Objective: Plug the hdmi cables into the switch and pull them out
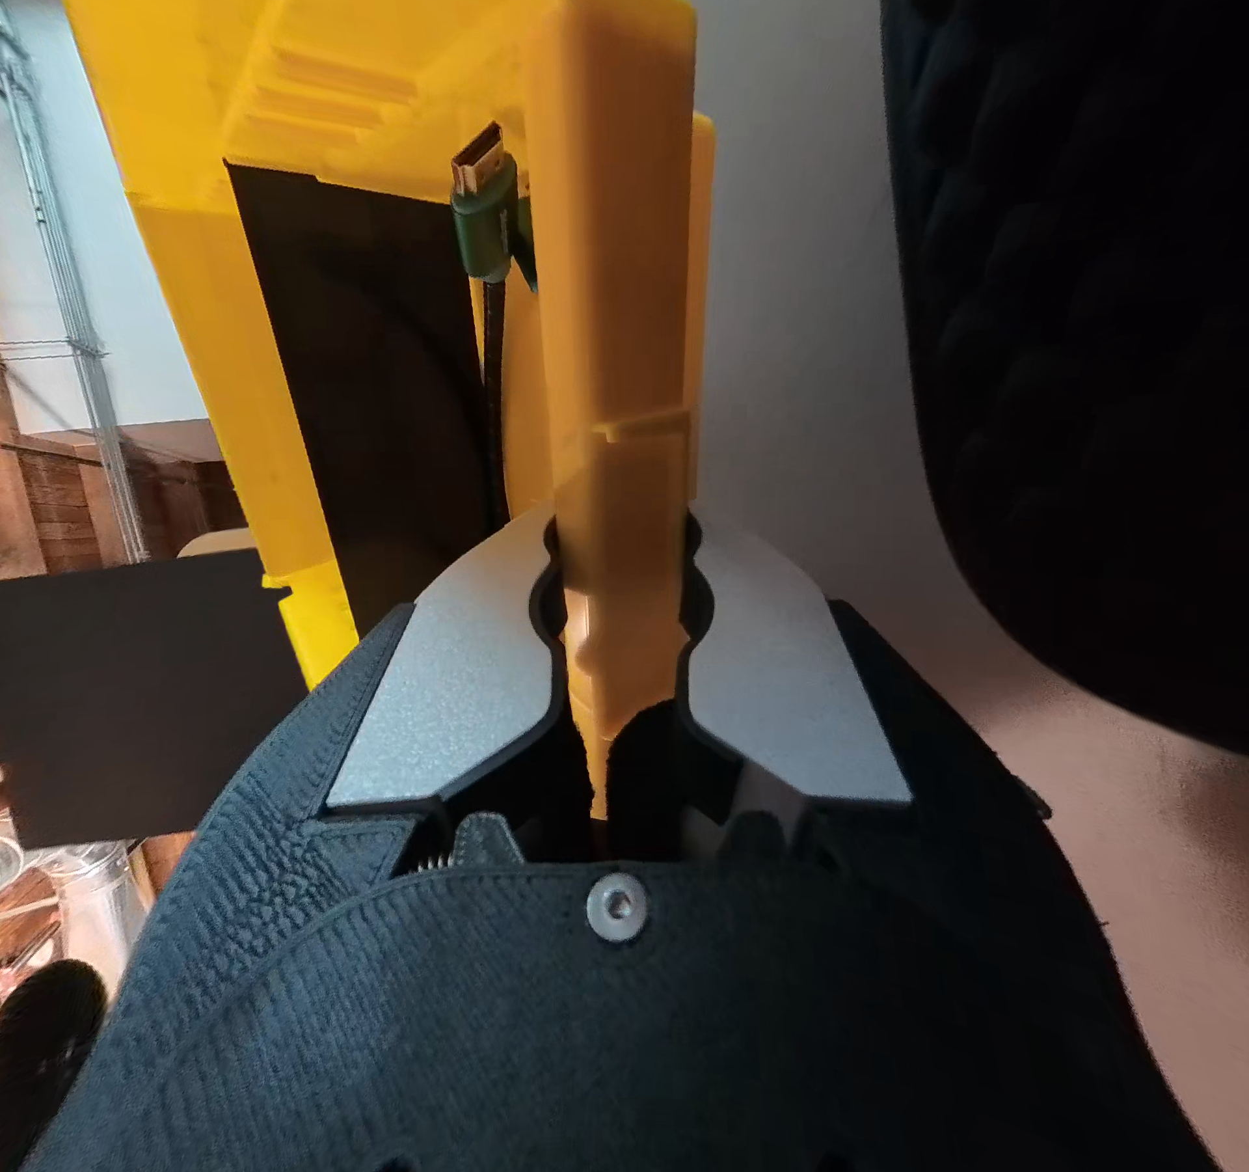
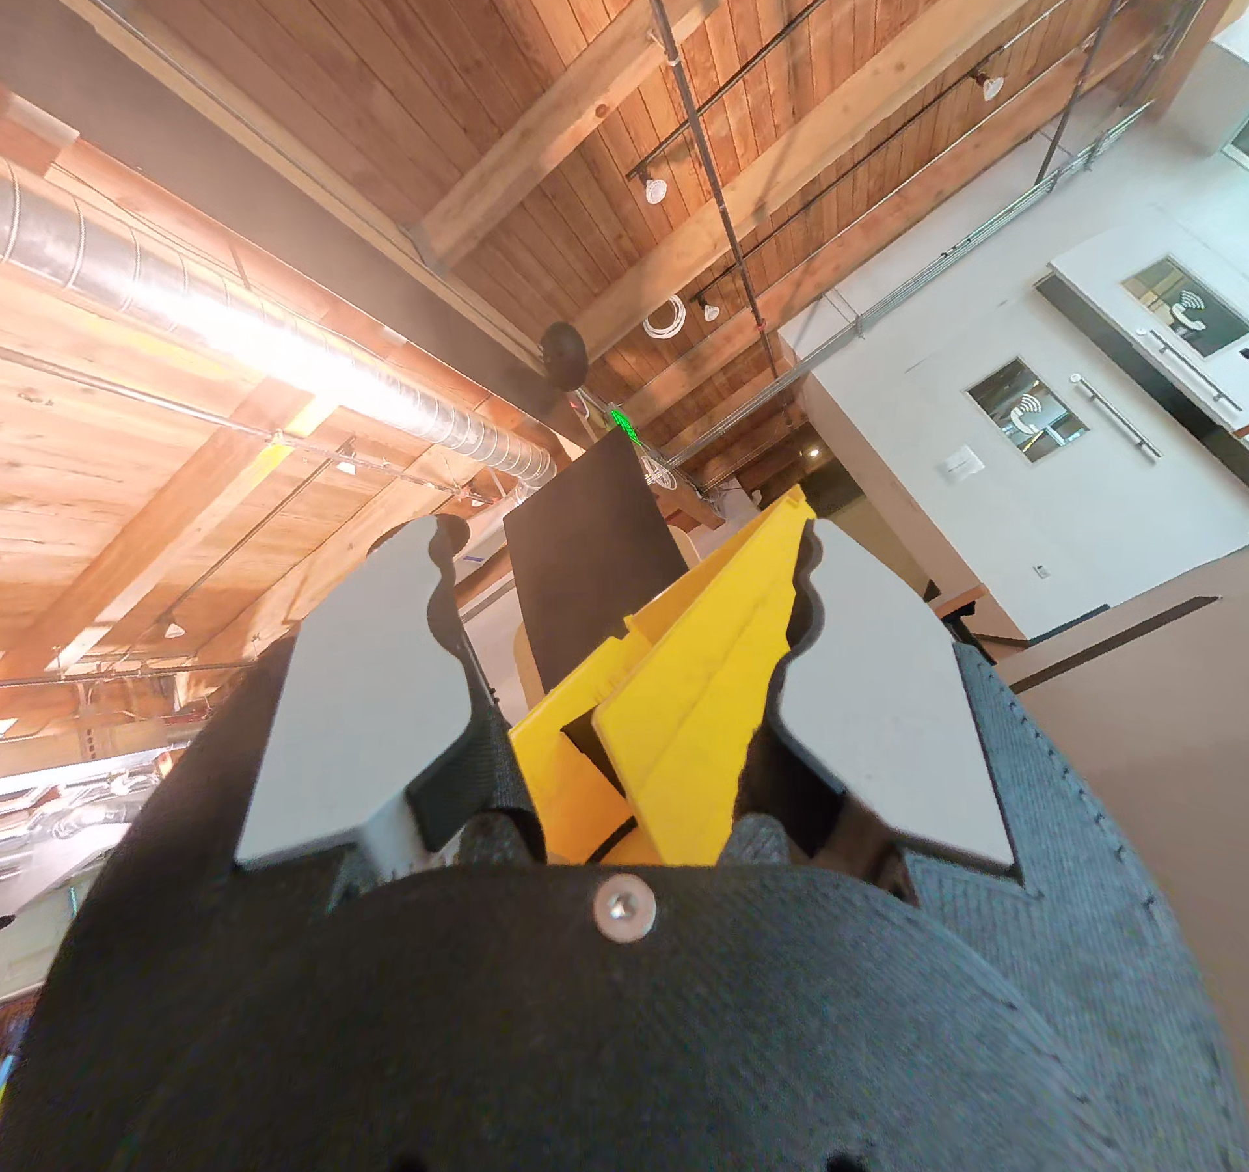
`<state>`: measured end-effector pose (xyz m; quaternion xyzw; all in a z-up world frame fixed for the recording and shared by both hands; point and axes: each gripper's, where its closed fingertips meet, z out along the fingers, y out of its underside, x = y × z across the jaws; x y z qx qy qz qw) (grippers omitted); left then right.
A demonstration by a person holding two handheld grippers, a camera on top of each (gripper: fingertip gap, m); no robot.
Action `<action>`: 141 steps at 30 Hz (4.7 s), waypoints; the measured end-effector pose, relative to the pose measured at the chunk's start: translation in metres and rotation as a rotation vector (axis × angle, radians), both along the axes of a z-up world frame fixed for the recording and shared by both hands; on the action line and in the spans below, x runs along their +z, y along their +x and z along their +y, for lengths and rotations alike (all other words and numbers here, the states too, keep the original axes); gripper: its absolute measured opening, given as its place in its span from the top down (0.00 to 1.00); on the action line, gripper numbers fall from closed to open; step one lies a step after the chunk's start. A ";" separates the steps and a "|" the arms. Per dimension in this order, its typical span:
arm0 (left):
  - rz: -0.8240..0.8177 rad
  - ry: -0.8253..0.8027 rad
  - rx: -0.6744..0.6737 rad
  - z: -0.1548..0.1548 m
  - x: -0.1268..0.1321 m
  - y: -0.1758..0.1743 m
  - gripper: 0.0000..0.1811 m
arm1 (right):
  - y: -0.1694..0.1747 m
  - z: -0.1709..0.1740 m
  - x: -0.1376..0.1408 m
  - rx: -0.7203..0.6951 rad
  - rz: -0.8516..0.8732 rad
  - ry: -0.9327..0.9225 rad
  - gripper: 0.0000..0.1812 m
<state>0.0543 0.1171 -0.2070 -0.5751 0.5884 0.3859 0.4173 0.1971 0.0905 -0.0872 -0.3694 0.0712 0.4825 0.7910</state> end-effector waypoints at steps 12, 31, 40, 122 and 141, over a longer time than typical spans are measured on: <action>-0.047 0.225 0.218 -0.075 0.105 -0.120 0.83 | -0.023 0.002 -0.002 0.056 -0.089 -0.008 0.50; 0.001 0.107 0.907 -0.271 0.037 -0.396 0.83 | -0.319 -0.050 -0.066 0.498 -1.210 -0.162 0.57; -0.004 0.003 0.976 -0.291 -0.002 -0.423 0.83 | -0.342 -0.020 -0.115 0.299 -1.553 -0.276 0.90; -0.532 -1.089 1.219 -0.143 -0.063 -0.576 0.46 | -0.116 -0.037 -0.005 0.592 -0.544 0.286 0.58; -0.475 -0.729 1.214 -0.136 -0.013 -0.589 0.87 | -0.117 -0.044 -0.007 0.564 -0.581 0.325 0.60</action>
